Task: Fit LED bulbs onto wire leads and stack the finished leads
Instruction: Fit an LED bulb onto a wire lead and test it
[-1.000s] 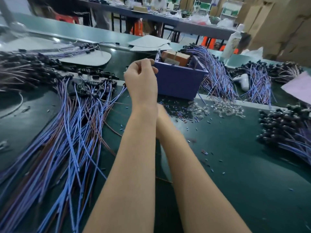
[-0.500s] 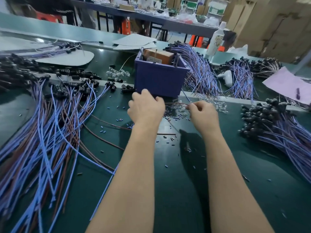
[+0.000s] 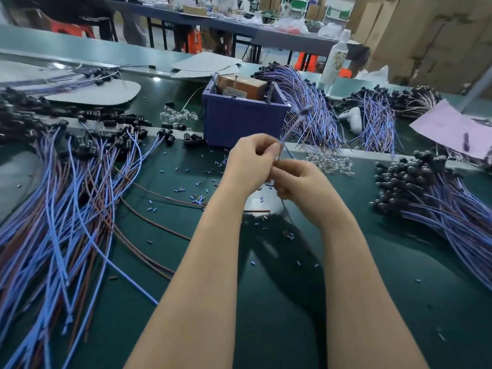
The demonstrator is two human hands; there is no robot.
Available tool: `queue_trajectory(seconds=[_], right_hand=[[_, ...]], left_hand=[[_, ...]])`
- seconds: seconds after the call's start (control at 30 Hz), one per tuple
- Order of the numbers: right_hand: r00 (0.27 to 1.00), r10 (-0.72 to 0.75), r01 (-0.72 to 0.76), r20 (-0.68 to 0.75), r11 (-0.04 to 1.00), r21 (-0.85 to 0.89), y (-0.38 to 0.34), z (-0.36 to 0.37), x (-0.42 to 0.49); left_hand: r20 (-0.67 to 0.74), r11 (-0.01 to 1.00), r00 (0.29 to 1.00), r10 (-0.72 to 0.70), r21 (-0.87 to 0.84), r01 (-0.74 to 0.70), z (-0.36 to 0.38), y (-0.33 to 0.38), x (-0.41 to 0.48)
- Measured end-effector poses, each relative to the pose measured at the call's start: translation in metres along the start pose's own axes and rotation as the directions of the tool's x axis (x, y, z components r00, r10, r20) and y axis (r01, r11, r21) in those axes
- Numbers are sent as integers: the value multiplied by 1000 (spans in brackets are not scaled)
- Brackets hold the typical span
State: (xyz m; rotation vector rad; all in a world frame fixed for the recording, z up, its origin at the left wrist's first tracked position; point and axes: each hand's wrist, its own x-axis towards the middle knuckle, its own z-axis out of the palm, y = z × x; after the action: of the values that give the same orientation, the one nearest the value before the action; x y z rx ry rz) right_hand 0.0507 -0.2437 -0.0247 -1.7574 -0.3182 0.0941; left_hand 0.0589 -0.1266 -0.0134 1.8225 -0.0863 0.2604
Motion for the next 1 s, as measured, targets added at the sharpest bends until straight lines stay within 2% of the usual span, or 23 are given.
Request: queue_trajectory(seconds=[0.1,0.2,0.3,0.37,0.43,0.47,0.5,0.57,0.63,0.67,0.73,0.8,0.93,1.0], right_hand=[[998,-21,32,-65,985,171,-1,-2,1],[945,-32,132,-326,948,291,-4,-4,3],[804,85,319,-588,773,548,-8,-16,4],[715,167,440,-679,648,622,-8,-25,3],[684,214,499,-697,559,662,-6,-29,3],[693,220,492,-686,551,674,-4,-29,4],[718,211,457,-664,577,677,-2,-27,5],[792,141,326,-593,724,608,3,-21,7],[851,34,197,-524,905,378,9,-14,9],[864,-5,154,-504,955,255,12,-11,10],[871,-30,94,-490,990,107,15,-9,11],[878,-21,59,-479,996,65,17,-9,11],[883,22,100,-468,967,234,17,-7,12],[874,12,130,-486,957,258,17,-7,12]], left_hand=[[74,995,992,98,-7,-98,6,8,0],[87,988,985,151,-54,-147,13,9,-2],[133,988,987,88,115,-104,12,-3,-3],[205,985,979,12,163,-46,11,-11,-4],[211,986,977,-7,166,-29,10,-14,-5],[200,986,980,-1,166,-33,11,-15,-5],[192,988,981,6,152,-36,11,-15,-4],[187,995,982,18,89,-35,13,-15,-4],[183,997,983,19,67,-31,14,-16,-5],[172,996,985,19,83,-33,15,-17,-5],[122,992,992,18,125,-33,14,-21,-3],[64,989,998,6,148,-15,13,-24,-1],[33,981,999,22,193,-28,15,-26,0],[17,979,1000,23,203,-26,16,-26,0]])
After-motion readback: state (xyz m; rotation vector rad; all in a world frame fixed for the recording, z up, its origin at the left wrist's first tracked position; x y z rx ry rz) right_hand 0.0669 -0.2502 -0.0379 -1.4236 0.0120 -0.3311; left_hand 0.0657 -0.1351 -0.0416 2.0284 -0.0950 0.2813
